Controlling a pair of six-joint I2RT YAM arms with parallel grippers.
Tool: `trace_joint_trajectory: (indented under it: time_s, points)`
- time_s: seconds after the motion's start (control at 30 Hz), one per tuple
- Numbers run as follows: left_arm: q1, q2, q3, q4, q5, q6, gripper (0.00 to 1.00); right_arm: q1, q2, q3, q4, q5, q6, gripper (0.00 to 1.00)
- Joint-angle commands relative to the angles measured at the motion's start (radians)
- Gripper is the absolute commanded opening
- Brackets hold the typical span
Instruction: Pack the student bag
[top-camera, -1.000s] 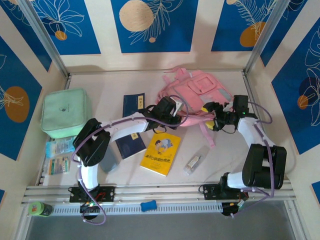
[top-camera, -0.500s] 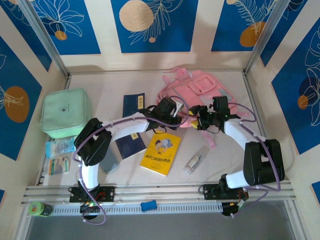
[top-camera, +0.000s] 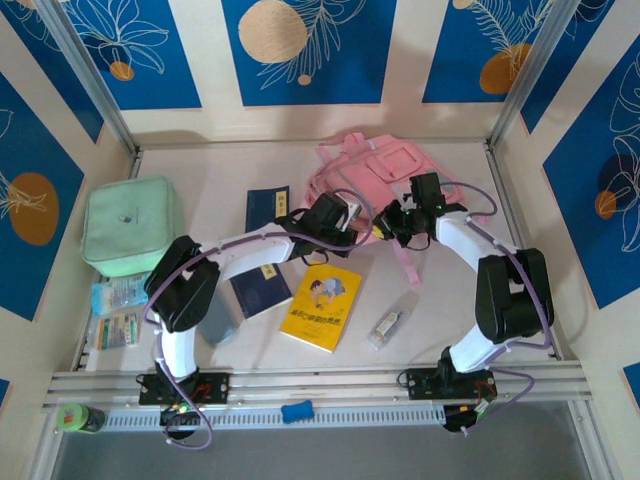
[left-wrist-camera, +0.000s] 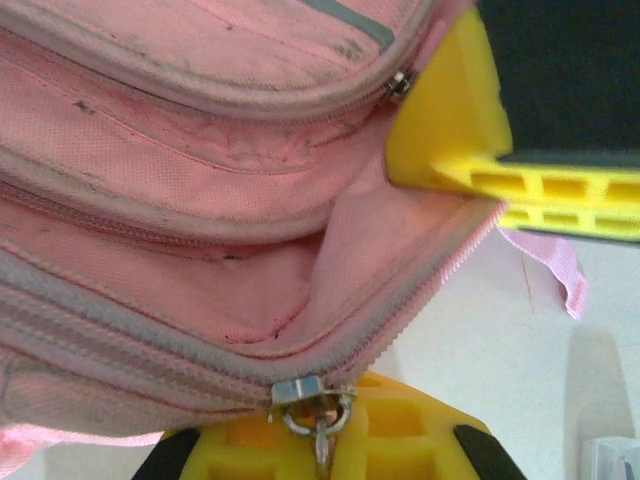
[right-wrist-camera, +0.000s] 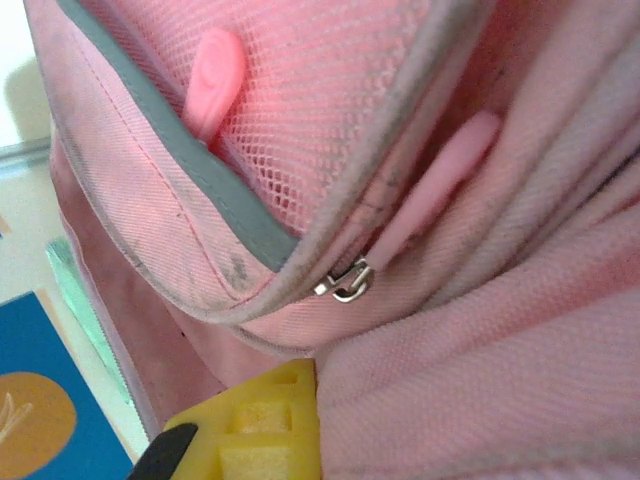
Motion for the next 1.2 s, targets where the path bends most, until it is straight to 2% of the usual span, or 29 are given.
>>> trace_joint_trajectory:
  time_s: [0.0, 0.13, 0.37, 0.6, 0.77, 0.83, 1.03, 1.1, 1.17]
  points:
    - [-0.056, -0.091, -0.012, -0.001, 0.057, -0.018, 0.00, -0.003, 0.022, 0.128, -0.051, -0.027, -0.215, 0.00]
    - [-0.104, -0.079, -0.006, 0.015, 0.072, -0.043, 0.00, -0.082, 0.051, 0.184, -0.128, -0.065, -0.297, 0.00]
    - [-0.091, -0.074, -0.019, -0.004, 0.038, -0.038, 0.00, -0.215, 0.075, 0.224, -0.212, -0.145, -0.375, 0.00]
    - [-0.003, -0.121, -0.124, 0.010, 0.048, -0.045, 0.00, -0.258, 0.081, 0.233, -0.258, -0.128, -0.399, 0.00]
    - [0.011, -0.130, -0.128, 0.030, 0.070, -0.046, 0.00, -0.246, 0.073, 0.227, -0.243, -0.132, -0.378, 0.00]
    - [0.011, -0.125, -0.122, 0.065, 0.092, -0.061, 0.00, -0.240, 0.062, 0.210, -0.218, -0.164, -0.367, 0.06]
    - [0.007, -0.096, -0.071, 0.074, 0.120, -0.076, 0.00, -0.214, -0.022, 0.128, -0.195, -0.203, -0.305, 0.49]
    - [0.004, -0.097, -0.070, 0.078, 0.113, -0.077, 0.00, -0.200, -0.055, 0.068, -0.181, -0.233, -0.246, 0.58]
    - [0.003, -0.094, -0.067, 0.082, 0.109, -0.076, 0.00, -0.182, -0.086, -0.004, -0.128, -0.291, -0.170, 0.62]
